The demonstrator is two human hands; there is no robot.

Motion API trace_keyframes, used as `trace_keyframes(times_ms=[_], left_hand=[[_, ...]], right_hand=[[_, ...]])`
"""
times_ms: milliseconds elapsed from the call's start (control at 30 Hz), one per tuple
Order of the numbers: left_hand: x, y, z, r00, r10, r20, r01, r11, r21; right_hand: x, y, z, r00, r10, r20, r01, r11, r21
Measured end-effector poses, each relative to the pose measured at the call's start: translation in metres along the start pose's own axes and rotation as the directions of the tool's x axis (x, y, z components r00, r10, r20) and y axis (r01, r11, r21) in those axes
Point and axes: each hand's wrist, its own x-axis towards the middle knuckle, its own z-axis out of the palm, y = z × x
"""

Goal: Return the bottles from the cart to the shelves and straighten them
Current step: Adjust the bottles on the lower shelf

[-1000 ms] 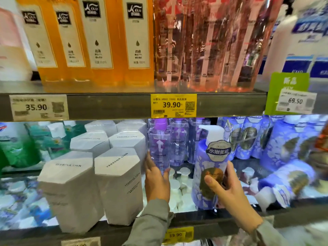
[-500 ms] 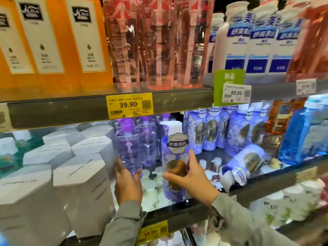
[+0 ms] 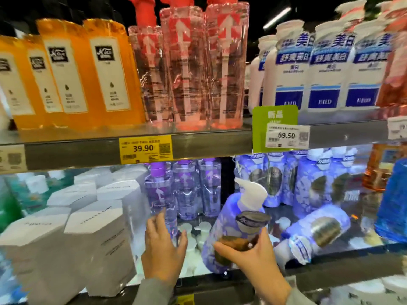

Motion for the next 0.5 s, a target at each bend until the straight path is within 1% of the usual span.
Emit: trace_keyframes(times_ms=[67,167,233,333,367,433,500], left_hand=[[-0.001,0.0,0.001,0.996,0.032,0.082,-0.028,0.998,-0.047],[-0.004,0.006,0.006,0.975,0.069,0.209,-0.034,0.986,-0.164],[-0.009,0.015,0.012,0.964,0.083,0.251,-0.037,0.982,-0.184],[-0.014,0.031,0.027,0.954,0.073,0.292,-0.013,0.979,-0.202],[-0.015,0.037,0.034,0.952,0.066,0.299,-0.005,0.979,-0.202],[-0.015,0.048,0.047,0.947,0.071,0.312,-0.006,0.979,-0.202],[-0.013,0.059,0.059,0.937,0.075,0.341,-0.013,0.983,-0.181]], right_hand=[[-0.001,0.001,-0.005,1.0,0.0,-0.02,0.001,1.0,0.016],[-0.001,0.008,-0.013,0.995,0.021,-0.095,-0.011,0.994,0.109],[-0.002,0.007,-0.02,0.984,0.045,-0.174,-0.02,0.99,0.141],[0.005,-0.001,-0.037,0.955,0.096,-0.281,-0.028,0.972,0.234],[0.011,-0.002,-0.042,0.94,0.094,-0.329,-0.007,0.966,0.257],[0.025,-0.004,-0.052,0.908,0.064,-0.415,0.085,0.94,0.331],[0.038,-0.012,-0.061,0.879,0.023,-0.477,0.146,0.938,0.314]])
